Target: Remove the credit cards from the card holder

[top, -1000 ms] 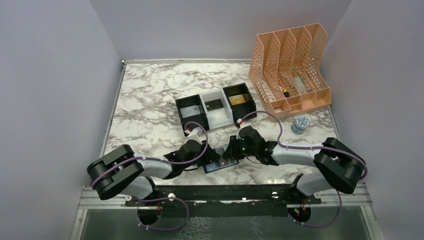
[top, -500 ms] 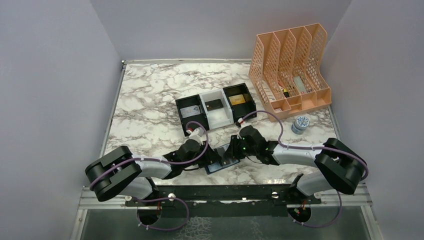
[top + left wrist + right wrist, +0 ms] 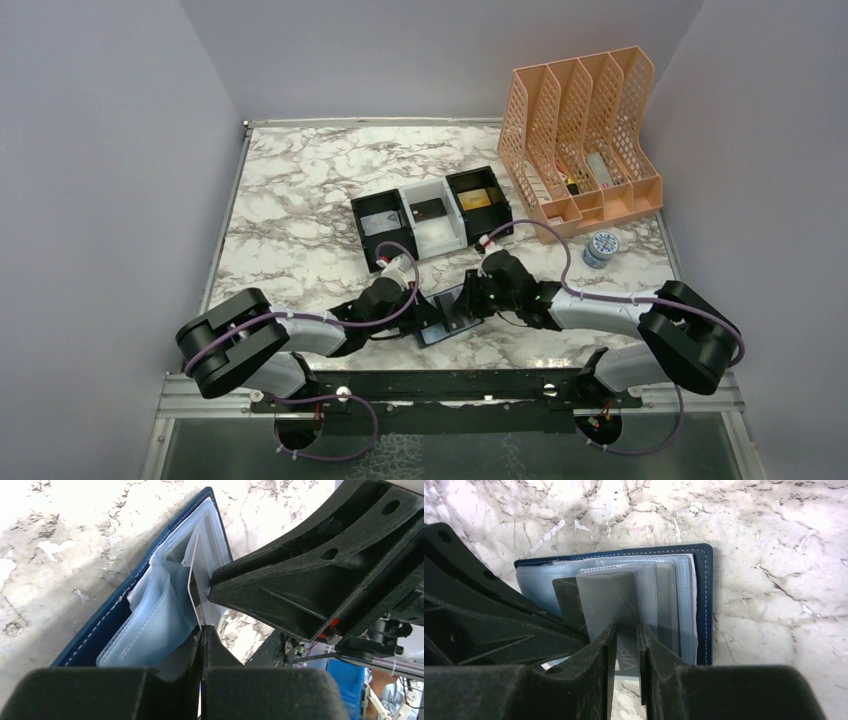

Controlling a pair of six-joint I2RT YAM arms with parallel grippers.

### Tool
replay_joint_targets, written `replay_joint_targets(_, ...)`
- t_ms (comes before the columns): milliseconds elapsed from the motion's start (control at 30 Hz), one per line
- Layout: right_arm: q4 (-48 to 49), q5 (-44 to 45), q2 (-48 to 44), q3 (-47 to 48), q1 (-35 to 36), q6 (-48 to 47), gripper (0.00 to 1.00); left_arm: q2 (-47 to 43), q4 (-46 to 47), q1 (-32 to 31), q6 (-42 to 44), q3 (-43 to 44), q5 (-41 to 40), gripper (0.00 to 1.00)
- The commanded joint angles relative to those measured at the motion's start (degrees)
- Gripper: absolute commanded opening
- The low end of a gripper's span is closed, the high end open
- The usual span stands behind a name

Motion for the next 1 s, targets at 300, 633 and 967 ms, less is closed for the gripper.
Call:
replay_joint_targets(300,4.2,-12.9,-17.2,-7.8,-0.2,-8.0,0.24,-1.6,4.3,-0.3,-5.4,-1.4,-3.8,0.00)
replay_joint_targets(633,20.4,-22.1,-9.5,-11.1,-0.1,-3.5,0.16,0.8,4.5,-0.3,-7.6,0.0,-3.3,0.00)
replay_joint_targets(967,22.6,-18.2,-0.1,-8.0,2.0,-3.3,0.13,2.0,4.8,-0.3,-8.4,0.7,-3.8,0.00)
